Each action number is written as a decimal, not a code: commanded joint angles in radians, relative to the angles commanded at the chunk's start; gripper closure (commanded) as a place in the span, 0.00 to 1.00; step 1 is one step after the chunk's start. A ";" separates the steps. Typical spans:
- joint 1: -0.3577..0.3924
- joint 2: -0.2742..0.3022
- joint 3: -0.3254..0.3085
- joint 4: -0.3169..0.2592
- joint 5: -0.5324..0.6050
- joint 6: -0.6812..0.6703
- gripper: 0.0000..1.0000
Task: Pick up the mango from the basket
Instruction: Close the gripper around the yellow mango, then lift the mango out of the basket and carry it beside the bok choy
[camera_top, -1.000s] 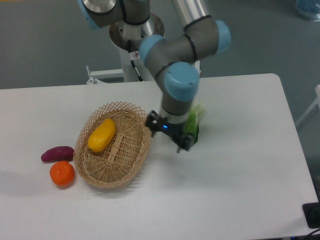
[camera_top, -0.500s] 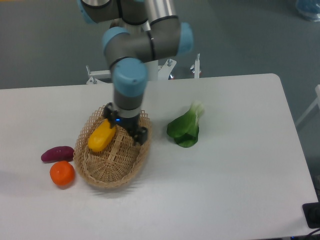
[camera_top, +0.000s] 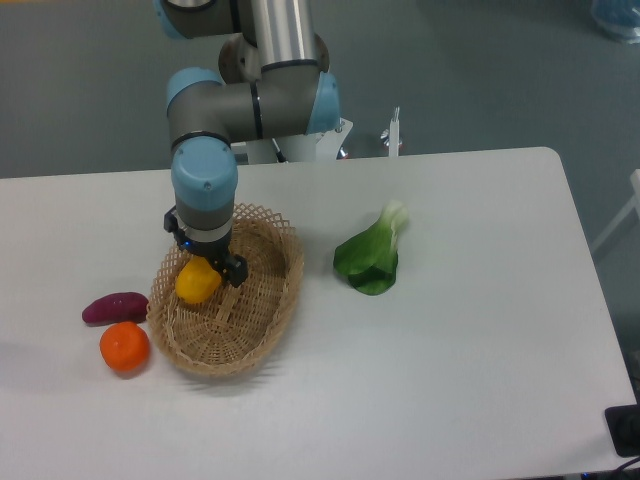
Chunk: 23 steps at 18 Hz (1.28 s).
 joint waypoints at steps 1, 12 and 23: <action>-0.003 -0.005 0.000 0.002 0.000 -0.002 0.00; -0.014 -0.055 0.002 0.090 0.006 -0.063 0.00; -0.012 -0.043 0.015 0.106 0.054 -0.052 0.76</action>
